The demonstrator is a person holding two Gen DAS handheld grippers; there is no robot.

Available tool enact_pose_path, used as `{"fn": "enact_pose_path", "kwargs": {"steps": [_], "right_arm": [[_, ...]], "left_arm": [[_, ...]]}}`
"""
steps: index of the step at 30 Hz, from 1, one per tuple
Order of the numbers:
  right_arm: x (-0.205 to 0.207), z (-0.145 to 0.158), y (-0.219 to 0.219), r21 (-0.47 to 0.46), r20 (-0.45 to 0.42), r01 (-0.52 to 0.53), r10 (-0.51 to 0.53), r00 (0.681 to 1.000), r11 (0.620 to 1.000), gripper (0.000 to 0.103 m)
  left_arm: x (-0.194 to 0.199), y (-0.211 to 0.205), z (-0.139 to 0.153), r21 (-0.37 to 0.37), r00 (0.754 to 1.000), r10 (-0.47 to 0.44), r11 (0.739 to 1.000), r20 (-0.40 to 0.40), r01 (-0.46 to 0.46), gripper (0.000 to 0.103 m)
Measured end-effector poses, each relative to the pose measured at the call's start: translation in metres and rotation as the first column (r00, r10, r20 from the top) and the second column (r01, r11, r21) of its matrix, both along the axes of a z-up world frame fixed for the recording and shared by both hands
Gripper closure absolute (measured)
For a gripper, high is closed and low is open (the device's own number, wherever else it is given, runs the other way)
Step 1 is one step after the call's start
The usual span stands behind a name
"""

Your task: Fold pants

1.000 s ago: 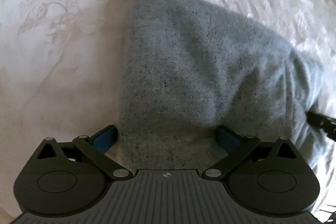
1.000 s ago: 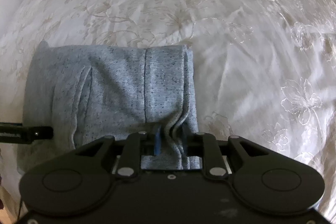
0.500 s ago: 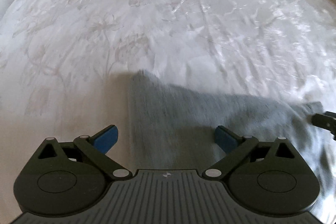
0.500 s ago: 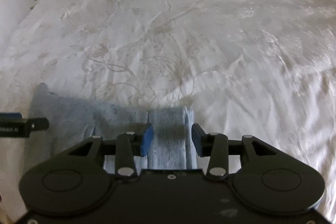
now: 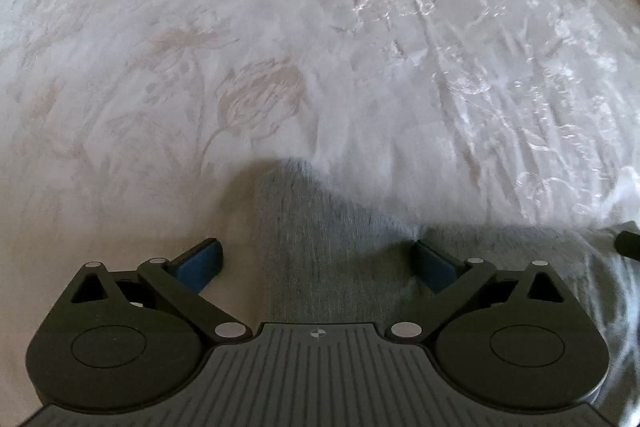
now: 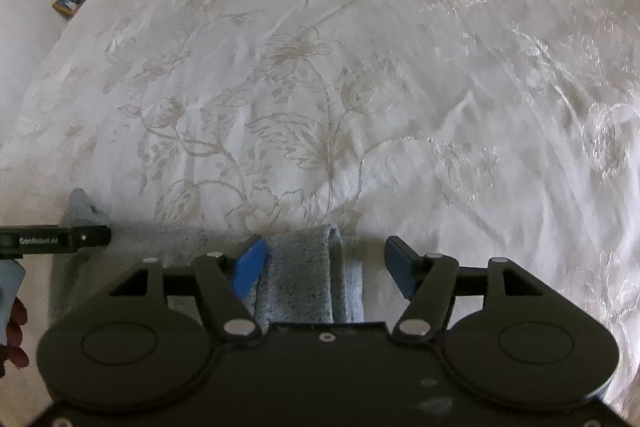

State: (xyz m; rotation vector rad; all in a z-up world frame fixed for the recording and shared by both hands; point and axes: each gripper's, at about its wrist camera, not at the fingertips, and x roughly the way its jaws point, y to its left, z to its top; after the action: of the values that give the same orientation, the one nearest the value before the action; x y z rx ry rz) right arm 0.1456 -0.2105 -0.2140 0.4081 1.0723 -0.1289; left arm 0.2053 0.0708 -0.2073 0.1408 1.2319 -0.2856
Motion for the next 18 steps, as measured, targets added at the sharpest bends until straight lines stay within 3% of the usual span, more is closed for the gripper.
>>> {"fn": "enact_pose_path", "kwargs": {"steps": [9,13,18], "right_arm": [[-0.055,-0.003,-0.003,0.135,-0.045,-0.008,0.015,0.999,0.991,0.033],[-0.079,-0.008,0.006,0.175,-0.074,-0.027,0.041,0.996,0.984,0.032],[-0.085,-0.01,0.013,0.185,-0.076,-0.012,0.027,0.997,0.983,0.026]], "left_arm": [[-0.066,0.047,0.009,-0.093,0.994,0.086,0.991,-0.074,-0.092,0.001],[-0.096,0.055,0.006,-0.102,0.993,0.058,0.992,-0.099,-0.068,0.0],[-0.1,0.054,0.002,-0.137,0.994,0.022,0.99,-0.107,-0.036,0.0]]}}
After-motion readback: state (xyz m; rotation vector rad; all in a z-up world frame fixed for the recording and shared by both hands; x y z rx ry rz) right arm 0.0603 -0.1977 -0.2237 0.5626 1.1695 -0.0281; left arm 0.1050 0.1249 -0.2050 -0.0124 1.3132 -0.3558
